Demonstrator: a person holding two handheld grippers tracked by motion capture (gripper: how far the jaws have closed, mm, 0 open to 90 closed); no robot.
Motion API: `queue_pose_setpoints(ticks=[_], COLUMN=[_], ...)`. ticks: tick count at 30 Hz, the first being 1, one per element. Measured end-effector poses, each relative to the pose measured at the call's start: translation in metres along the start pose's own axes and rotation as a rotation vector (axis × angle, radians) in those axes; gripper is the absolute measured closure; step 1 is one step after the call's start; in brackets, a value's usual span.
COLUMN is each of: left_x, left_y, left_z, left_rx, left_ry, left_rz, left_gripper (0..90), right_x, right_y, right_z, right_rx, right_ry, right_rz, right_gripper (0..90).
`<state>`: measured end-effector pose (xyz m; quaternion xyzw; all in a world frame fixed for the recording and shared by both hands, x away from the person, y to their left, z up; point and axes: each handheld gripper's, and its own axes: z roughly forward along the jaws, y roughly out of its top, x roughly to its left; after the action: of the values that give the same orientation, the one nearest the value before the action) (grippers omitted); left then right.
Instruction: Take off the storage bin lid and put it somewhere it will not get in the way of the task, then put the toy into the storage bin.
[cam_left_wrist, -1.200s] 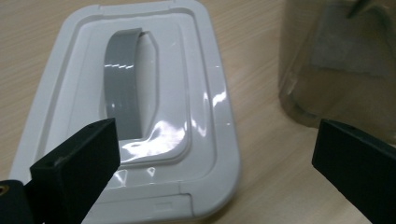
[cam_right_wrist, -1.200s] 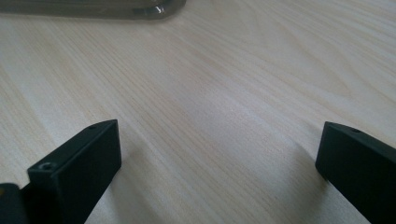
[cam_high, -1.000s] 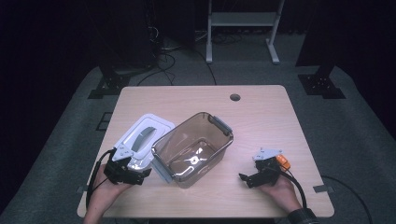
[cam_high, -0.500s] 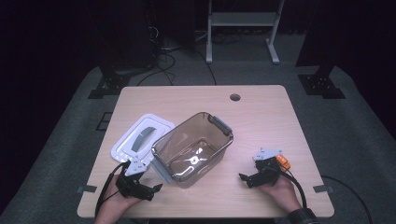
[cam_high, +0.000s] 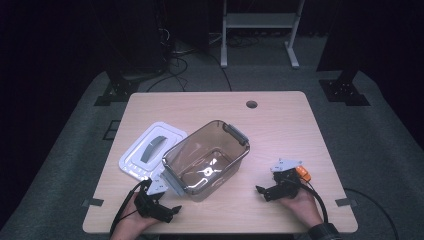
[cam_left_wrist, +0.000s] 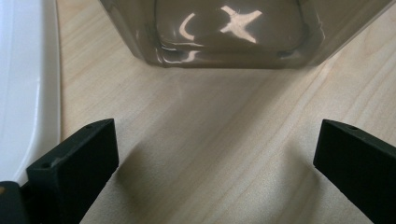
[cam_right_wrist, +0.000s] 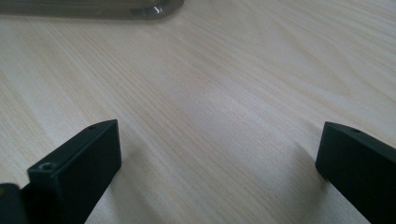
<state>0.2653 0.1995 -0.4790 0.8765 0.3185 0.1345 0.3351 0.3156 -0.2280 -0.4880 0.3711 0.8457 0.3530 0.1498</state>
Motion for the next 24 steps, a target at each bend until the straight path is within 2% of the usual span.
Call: queue_pose_setpoints(ticks=[4,6,7,8,10,16,24], left_x=[-0.001,0.001,0.001,0.001,0.003,0.004,0.004], left_y=[-0.002,-0.006,-0.006,-0.007,-0.008,-0.008,-0.009], left_z=[0.002,0.002,0.002,0.002,0.001,0.0,0.0], left_rx=[-0.015,-0.051,-0.051,-0.06,-0.059,-0.06,-0.06], left_ry=[-0.005,-0.012,-0.012,-0.014,-0.018,-0.022,-0.026], left_rz=[-0.005,0.001,0.001,0.002,0.007,0.009,0.012], left_gripper=[0.0,0.0,0.0,0.0,0.0,0.0,0.0], right_x=[0.0,0.0,0.0,0.003,0.004,0.006,0.003], right_y=[-0.001,0.001,0.001,0.004,0.005,0.008,0.012], right_z=[-0.001,-0.002,-0.002,-0.004,-0.005,-0.01,-0.027], right_rx=[-0.002,0.019,0.019,0.035,0.04,0.028,0.002], right_ry=[-0.004,-0.018,-0.018,-0.073,-0.082,-0.048,-0.045], right_rz=[0.005,0.014,0.014,0.007,-0.003,0.028,0.044], right_gripper=[0.0,0.0,0.0,0.0,0.0,0.0,0.0])
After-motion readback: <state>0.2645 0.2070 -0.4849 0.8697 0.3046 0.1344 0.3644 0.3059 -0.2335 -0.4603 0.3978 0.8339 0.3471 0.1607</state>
